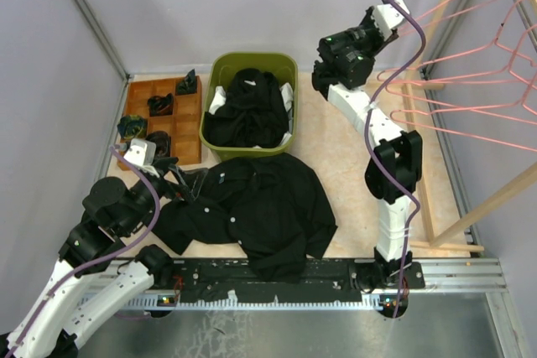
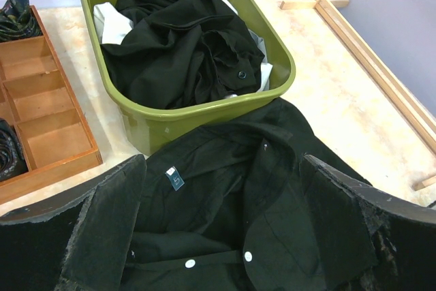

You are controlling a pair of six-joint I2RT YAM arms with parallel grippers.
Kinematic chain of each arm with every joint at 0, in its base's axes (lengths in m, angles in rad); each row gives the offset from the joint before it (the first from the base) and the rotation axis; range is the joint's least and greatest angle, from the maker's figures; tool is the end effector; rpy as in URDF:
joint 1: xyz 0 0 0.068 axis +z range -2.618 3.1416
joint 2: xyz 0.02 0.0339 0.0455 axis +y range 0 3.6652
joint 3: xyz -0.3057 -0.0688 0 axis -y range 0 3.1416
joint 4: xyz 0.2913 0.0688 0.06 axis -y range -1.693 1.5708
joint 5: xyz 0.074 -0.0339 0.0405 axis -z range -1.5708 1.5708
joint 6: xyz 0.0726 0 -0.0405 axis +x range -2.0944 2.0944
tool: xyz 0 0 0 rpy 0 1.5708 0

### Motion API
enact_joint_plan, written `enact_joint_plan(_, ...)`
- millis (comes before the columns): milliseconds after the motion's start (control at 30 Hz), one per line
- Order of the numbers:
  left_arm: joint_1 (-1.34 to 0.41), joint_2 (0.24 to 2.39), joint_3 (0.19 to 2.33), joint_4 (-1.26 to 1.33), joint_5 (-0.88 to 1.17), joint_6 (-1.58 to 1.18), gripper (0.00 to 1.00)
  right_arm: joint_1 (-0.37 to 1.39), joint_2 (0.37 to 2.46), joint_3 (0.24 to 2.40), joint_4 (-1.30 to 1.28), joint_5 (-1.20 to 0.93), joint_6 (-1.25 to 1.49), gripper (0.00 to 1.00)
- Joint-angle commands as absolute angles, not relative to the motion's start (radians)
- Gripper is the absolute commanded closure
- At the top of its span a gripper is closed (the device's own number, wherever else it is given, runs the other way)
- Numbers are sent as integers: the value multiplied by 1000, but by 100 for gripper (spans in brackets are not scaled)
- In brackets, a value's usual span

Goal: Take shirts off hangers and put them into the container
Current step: Place the hanger at the clothesline, then pick up the shirt from the center of the board.

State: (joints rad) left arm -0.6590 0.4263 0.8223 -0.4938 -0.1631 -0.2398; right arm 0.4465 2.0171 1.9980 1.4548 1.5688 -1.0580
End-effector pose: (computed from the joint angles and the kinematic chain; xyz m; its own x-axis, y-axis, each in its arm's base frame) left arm 0.1117 -0.0716 0.3934 -0.1881 -0.1507 -0.9705 0.4445 0.8681 -0.2210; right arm 0.4411 0.1307 0.5172 0.3334 0.1577 -0.9295 0.8380 0.4023 0.3688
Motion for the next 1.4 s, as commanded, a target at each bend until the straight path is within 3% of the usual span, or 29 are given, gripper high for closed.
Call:
enact_joint_plan(0, -657, 424, 821, -465, -153, -244, 1, 441, 1928, 1989, 1540, 1689, -1060, 99)
enact_joint_plan(67, -657, 427, 820, -463, -151, -244, 1, 440, 1923, 1979, 1545, 1691, -1061, 95)
enact_joint_plan(133, -656, 430, 823, -463, -149, -244, 1, 441, 1919, 1971, 1553, 1699, -1063, 68)
enact_joint_plan(167, -657, 431, 823, -463, -148, -244, 1, 440, 1918, 1965, 1558, 1700, -1064, 61)
enact_joint_plan(333, -657, 431, 820, -462, -150, -242, 1, 445, 1905, 1961, 1566, 1690, -1072, 40)
enact_joint_plan(633, -657, 435, 814, -451, -146, -243, 1, 507, 1884, 1966, 1530, 1659, -1072, 23)
enact_joint_plan(967, -657, 417, 812, -462, -156, -240, 1, 600, 1805, 1894, 1533, 1605, -1086, 16)
enact_joint_plan(1133, -657, 408, 803, -459, -162, -245, 1, 705, 1736, 1805, 1438, 1445, -1060, 16)
enact_joint_plan(1267, -657, 408, 809, -462, -171, -245, 1, 861, 1616, 1656, 1128, 1172, -934, 13)
enact_joint_plan(1367, -657, 405, 808, -464, -179, -249, 1, 935, 1480, 1561, 634, 870, -650, 10)
